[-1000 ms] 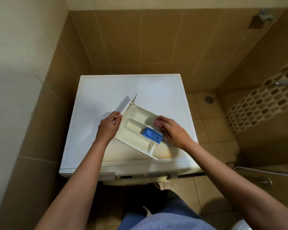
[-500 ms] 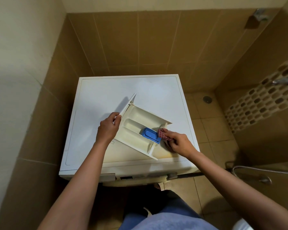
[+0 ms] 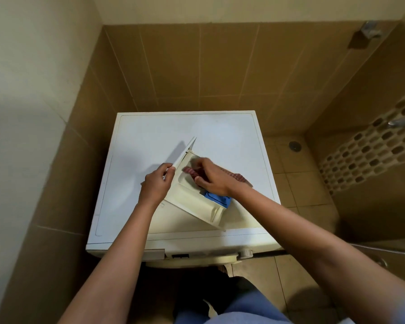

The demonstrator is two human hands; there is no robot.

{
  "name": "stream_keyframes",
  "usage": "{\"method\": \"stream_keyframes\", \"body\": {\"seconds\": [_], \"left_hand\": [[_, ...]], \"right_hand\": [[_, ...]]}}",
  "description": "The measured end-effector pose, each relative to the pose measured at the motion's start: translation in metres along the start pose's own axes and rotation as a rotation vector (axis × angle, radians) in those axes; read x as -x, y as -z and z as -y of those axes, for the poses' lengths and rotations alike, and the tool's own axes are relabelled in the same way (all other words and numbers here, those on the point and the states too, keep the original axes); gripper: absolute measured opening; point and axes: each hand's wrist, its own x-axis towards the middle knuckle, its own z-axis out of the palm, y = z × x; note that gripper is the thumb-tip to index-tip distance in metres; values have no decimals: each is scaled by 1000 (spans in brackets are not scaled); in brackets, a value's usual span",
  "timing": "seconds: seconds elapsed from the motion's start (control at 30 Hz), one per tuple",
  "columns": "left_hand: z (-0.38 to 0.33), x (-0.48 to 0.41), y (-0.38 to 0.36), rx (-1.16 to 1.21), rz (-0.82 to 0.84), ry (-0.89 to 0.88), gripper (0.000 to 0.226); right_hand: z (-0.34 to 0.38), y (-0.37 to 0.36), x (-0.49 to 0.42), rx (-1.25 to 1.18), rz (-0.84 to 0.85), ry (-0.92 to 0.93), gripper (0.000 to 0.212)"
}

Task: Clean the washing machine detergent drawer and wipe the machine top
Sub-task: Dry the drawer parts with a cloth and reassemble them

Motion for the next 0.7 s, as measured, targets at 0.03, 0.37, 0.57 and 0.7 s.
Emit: {"method": "stream_keyframes", "body": {"seconds": [0.03, 0.37, 0.57, 0.7], "left_hand": [[0, 0, 0, 1, 0, 2, 32], [1, 1, -2, 97, 0, 35, 31], [1, -2, -1, 86, 0, 17, 31], [1, -2, -1, 81, -11, 14, 31]], "right_hand": [[-5, -5, 2, 6, 27, -20, 34], [-9, -6, -9, 366, 191, -283, 38], [13, -7, -40, 180, 161, -187, 14], [16, -27, -42, 167, -129, -110, 14]]}}
